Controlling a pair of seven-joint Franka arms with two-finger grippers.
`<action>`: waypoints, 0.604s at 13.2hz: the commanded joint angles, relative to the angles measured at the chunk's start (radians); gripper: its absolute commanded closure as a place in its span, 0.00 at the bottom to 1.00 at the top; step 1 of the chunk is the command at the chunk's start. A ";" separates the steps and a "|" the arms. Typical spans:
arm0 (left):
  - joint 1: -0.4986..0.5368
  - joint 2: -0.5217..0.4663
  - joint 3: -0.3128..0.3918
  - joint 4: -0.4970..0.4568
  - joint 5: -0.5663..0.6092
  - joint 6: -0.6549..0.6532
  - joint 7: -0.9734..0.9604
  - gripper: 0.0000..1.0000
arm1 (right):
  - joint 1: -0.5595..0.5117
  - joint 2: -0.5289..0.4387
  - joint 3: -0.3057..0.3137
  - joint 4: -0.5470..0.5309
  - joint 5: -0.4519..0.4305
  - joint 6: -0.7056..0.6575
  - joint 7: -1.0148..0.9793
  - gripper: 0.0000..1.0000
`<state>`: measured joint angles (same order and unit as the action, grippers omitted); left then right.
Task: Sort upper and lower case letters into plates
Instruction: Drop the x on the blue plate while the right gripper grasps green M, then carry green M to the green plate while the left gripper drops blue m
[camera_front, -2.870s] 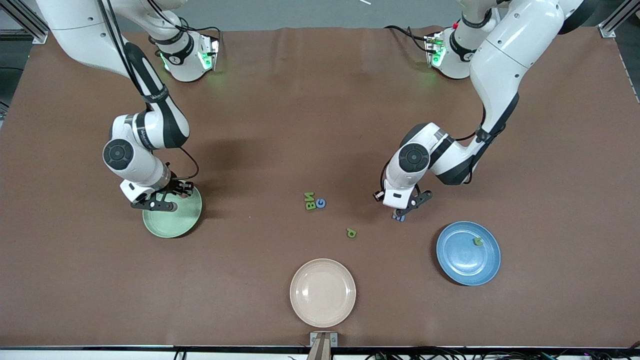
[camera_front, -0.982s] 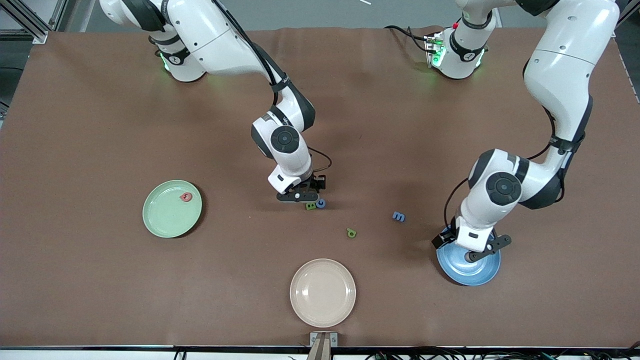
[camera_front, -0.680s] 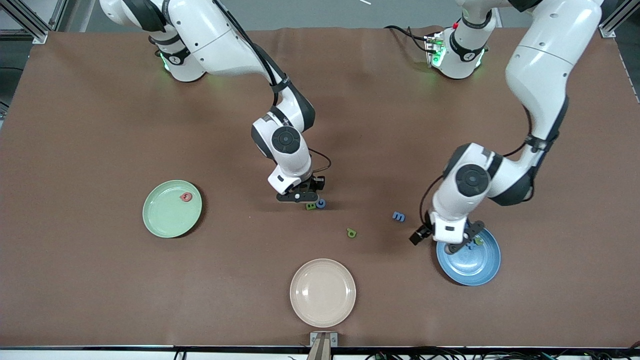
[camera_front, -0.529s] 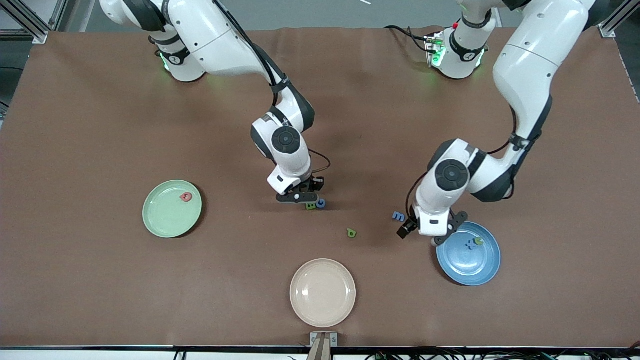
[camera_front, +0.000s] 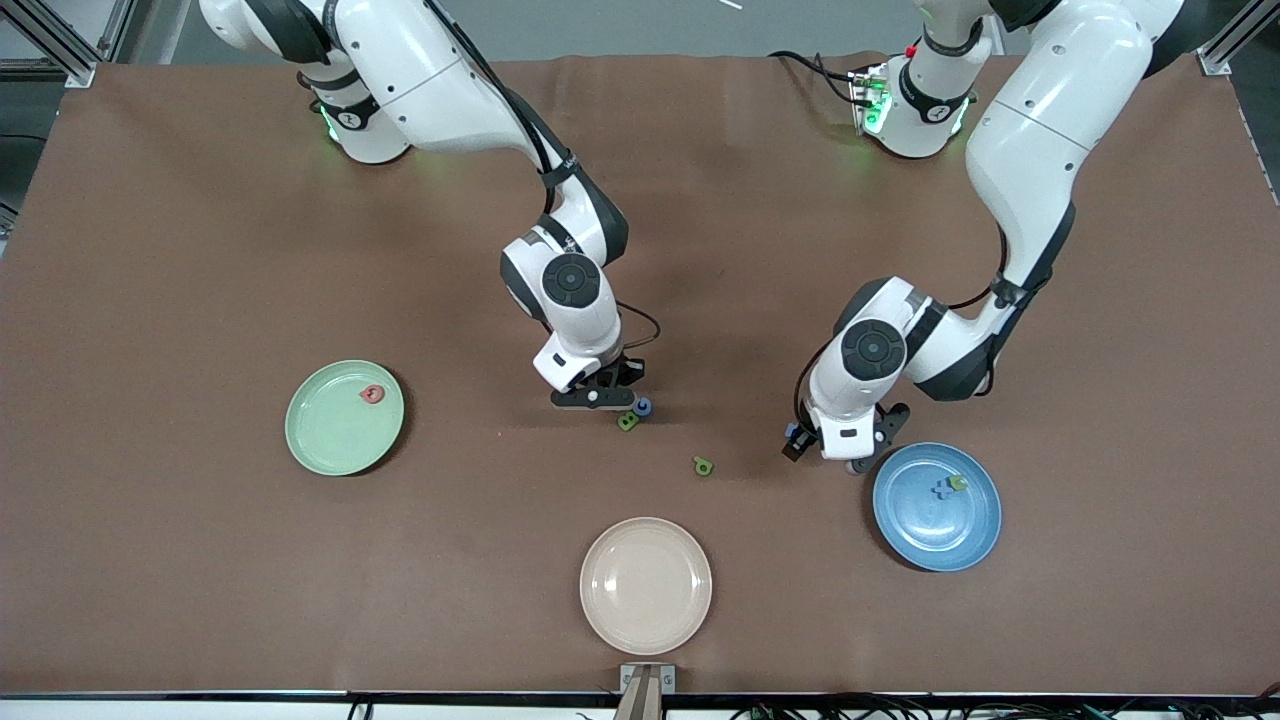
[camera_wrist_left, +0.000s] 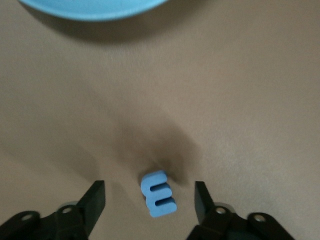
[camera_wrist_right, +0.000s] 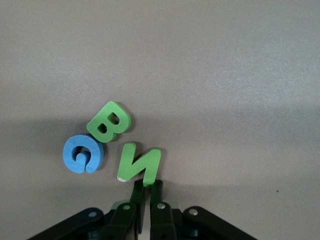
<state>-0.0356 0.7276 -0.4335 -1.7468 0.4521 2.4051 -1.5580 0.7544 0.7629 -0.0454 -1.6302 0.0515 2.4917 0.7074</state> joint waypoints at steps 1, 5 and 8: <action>-0.006 0.015 0.005 0.003 -0.001 0.028 -0.022 0.29 | -0.003 0.021 -0.005 0.020 -0.015 0.007 0.030 0.25; -0.009 0.039 0.005 0.004 0.000 0.042 -0.022 0.44 | -0.006 0.052 -0.005 0.069 -0.015 0.007 0.070 0.00; -0.010 0.047 0.005 0.020 0.000 0.042 -0.010 0.86 | -0.007 0.082 -0.005 0.104 -0.022 0.007 0.069 0.00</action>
<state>-0.0377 0.7564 -0.4336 -1.7415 0.4520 2.4367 -1.5680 0.7526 0.8107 -0.0542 -1.5730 0.0514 2.4992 0.7542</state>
